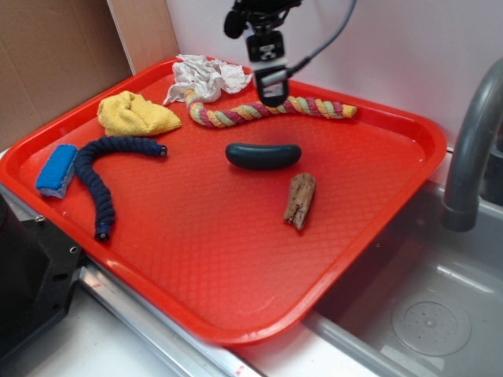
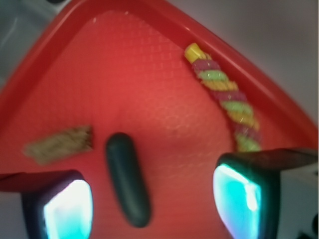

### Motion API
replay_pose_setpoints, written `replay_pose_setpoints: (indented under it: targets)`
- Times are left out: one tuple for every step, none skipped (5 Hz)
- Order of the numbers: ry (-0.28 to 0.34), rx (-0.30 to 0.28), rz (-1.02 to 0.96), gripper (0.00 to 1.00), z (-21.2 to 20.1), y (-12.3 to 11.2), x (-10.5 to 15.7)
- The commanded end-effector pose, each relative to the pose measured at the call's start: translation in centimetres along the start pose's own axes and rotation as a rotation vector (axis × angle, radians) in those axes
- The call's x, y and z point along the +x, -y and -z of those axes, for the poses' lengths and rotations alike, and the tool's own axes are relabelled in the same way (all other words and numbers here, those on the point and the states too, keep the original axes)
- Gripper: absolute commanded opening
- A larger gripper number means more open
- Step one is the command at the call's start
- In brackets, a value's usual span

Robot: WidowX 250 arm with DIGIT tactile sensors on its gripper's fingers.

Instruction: Grab the plastic pickle.

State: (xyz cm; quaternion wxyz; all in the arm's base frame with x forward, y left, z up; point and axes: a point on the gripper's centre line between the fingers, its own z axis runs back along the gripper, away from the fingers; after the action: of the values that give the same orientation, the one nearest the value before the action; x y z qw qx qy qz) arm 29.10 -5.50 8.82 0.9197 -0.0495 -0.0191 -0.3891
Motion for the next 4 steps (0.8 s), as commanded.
replay_pose_setpoints:
  targets:
    - [0.012, 0.076, 0.24, 1.0, 2.5, 4.1, -1.0]
    - [-0.014, 0.06, 0.235, 1.0, 4.0, 4.6, -1.0]
    - [-0.023, 0.047, 0.215, 1.0, 5.4, 4.1, -0.3]
    - [-0.047, 0.064, 0.171, 0.0, 7.1, 6.3, -1.9]
